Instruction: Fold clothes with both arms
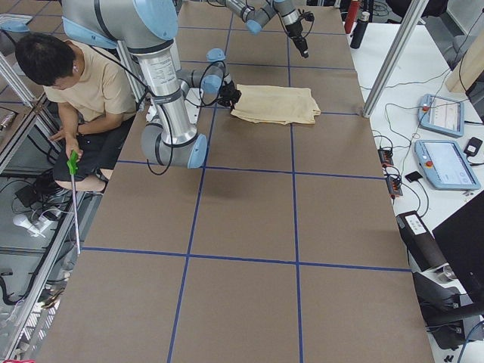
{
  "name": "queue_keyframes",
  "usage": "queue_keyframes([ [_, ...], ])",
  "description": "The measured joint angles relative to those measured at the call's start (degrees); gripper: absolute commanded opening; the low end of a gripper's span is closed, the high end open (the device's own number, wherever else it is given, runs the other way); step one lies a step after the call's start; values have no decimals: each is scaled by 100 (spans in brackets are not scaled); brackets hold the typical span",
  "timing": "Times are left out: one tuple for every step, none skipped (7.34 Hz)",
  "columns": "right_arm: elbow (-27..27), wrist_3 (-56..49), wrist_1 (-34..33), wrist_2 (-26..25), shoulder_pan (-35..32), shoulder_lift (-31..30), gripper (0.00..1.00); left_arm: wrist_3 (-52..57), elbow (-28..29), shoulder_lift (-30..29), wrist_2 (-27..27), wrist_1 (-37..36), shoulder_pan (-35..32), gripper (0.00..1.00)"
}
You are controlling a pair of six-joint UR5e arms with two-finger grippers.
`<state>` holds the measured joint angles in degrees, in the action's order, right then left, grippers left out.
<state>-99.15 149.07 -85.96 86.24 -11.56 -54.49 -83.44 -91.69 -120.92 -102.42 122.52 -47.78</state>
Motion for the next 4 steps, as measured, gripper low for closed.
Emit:
queue_keyframes([
  [-68, -5, -52, 10, -3, -11, 0, -240, -137, 60, -12, 0, 157, 48],
  [-172, -15, -174, 13, -3, -24, 0, -767, -404, 251, 40, 3, 485, 53],
  [-264, -22, -292, 15, -2, -47, 0, -1486, -849, 628, 240, 7, 970, 61],
  [-306, -28, -345, 15, 1, -69, 0, -2184, -1299, 1058, 576, 4, 1534, 62],
])
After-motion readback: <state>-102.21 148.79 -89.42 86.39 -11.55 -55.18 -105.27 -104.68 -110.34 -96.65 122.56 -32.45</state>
